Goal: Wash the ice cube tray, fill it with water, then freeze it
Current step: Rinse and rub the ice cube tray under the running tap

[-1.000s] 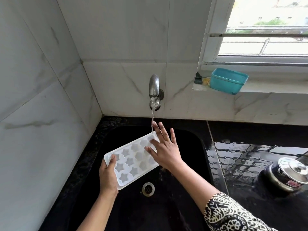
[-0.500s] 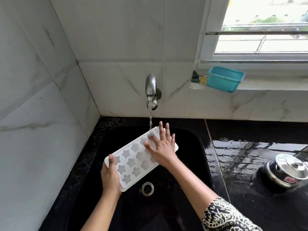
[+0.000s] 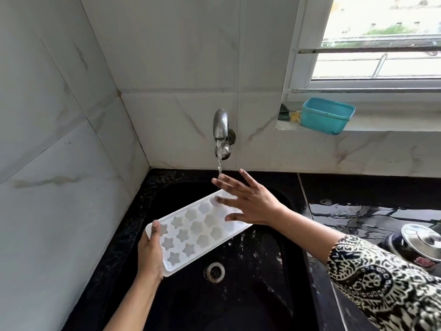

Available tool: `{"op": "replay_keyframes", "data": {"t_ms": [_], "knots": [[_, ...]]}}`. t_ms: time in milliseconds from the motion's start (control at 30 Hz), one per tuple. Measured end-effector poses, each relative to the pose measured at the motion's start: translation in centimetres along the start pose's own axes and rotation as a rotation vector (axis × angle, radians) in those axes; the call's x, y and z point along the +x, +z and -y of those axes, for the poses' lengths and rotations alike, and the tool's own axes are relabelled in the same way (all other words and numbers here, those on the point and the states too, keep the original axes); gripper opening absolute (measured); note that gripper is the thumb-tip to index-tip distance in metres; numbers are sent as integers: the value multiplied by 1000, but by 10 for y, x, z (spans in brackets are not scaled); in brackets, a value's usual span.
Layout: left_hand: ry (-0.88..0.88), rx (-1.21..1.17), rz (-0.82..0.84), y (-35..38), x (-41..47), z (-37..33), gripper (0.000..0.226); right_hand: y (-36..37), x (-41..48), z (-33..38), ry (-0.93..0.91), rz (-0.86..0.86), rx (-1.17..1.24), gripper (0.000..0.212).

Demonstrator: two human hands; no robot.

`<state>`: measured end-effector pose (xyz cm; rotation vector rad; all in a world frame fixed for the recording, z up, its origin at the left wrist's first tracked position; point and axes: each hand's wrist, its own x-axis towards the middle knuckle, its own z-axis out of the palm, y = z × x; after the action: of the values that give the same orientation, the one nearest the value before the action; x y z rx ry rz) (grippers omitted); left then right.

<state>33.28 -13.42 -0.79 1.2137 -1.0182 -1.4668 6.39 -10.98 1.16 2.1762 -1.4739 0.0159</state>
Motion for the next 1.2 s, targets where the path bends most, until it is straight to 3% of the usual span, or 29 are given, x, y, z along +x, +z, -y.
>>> {"op": "replay_keyframes", "data": {"t_ms": [133,200,300,400,500,667,767,900,1000,1100,1200], "knots": [[40,52,-10,4,-1,5,26,-7,-1,23,131,63,218,72],[41,59,-20,6,-3,10,32,-15,-2,36,339,152,488,75],[28,46,-45,9,-6,12,29,-25,-4,44,705,250,878,62],[-1,11,-91,12,-5,8,30,-27,-11,44,859,269,951,56],[-1,-9,-102,15,0,1,20,-24,-17,47,845,255,904,57],[8,-19,-105,19,5,-2,20,-17,-7,52,645,160,716,66],[5,-18,-114,23,3,0,30,-16,7,54,694,238,736,53],[9,-29,-141,22,1,1,35,-14,10,61,691,219,755,52],[33,0,-126,18,4,-1,30,-9,3,51,605,189,564,49],[13,-23,-121,21,2,-3,28,-5,6,57,540,45,392,55],[29,-31,-127,23,2,-9,27,-4,6,62,581,152,570,61]]}}
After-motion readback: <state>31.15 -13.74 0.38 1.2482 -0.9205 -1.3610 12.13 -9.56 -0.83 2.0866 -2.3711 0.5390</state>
